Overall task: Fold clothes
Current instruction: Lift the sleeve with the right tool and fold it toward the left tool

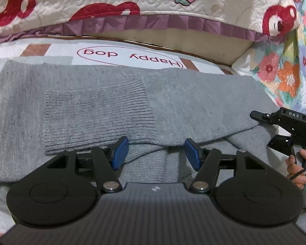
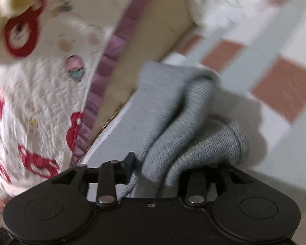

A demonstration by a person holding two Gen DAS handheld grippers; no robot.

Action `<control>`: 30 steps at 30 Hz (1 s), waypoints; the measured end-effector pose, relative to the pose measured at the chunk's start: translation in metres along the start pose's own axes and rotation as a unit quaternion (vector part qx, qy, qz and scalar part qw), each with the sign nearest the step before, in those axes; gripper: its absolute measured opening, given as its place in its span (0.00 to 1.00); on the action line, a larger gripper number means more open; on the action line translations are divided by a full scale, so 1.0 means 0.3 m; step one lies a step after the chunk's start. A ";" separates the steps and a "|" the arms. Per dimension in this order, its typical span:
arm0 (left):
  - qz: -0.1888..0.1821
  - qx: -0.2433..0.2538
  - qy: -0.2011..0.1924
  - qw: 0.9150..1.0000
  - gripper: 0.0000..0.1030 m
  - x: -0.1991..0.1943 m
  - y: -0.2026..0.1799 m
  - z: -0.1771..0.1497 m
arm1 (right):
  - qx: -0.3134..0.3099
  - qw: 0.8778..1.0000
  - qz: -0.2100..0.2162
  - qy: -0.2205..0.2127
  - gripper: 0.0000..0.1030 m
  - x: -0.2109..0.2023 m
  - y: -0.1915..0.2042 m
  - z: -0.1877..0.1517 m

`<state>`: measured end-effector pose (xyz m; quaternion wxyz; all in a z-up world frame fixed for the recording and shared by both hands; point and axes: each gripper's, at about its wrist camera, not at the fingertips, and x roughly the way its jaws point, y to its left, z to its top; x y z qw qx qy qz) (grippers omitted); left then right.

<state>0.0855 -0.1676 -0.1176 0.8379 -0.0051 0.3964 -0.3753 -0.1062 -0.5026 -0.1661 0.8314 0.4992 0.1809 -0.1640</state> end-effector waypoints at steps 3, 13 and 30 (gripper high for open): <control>-0.013 -0.029 0.012 0.999 0.59 -0.008 0.032 0.017 | 0.012 1.000 -0.007 -0.003 0.50 -0.001 -0.024 -0.016; 0.015 -0.081 0.020 0.996 0.24 -0.110 0.136 0.075 | -0.092 0.996 -0.003 -0.019 0.24 0.045 0.075 0.022; 0.107 -0.186 -0.076 0.974 0.26 -0.455 0.436 0.080 | -0.478 0.871 0.084 0.078 0.22 0.058 0.930 -0.164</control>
